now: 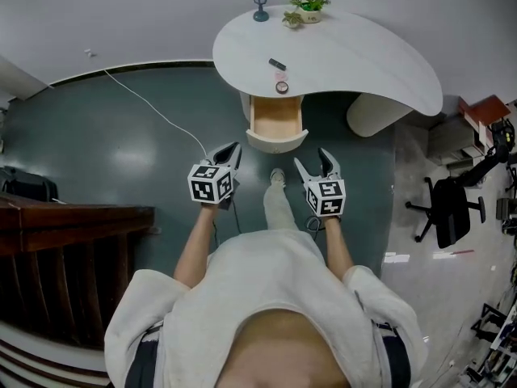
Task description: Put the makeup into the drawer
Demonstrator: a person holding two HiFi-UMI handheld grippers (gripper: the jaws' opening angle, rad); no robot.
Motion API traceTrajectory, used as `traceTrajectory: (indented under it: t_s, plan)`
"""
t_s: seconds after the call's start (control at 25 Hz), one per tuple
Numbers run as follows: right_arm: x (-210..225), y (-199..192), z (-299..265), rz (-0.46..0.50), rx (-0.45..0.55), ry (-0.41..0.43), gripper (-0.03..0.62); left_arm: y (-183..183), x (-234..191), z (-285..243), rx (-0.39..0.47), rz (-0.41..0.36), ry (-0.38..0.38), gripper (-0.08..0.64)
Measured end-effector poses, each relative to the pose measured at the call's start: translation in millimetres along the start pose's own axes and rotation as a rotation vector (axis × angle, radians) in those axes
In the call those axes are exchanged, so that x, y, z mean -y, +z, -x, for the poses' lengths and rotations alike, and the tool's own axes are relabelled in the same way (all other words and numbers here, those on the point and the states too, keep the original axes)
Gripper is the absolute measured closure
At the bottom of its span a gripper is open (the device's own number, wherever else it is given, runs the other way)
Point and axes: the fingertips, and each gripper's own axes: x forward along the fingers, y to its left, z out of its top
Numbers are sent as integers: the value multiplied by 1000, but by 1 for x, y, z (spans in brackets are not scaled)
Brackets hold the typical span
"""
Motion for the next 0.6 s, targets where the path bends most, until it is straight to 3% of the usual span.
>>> traceTrajectory:
  t_s: [0.32,0.6]
  plan:
    - [55,39,-81,22,-35,78,295,64,-25,-84,-12,3,50,548]
    - [78,57,-143,70,-70,166,291,103,-46,-140,-12,20,93,548]
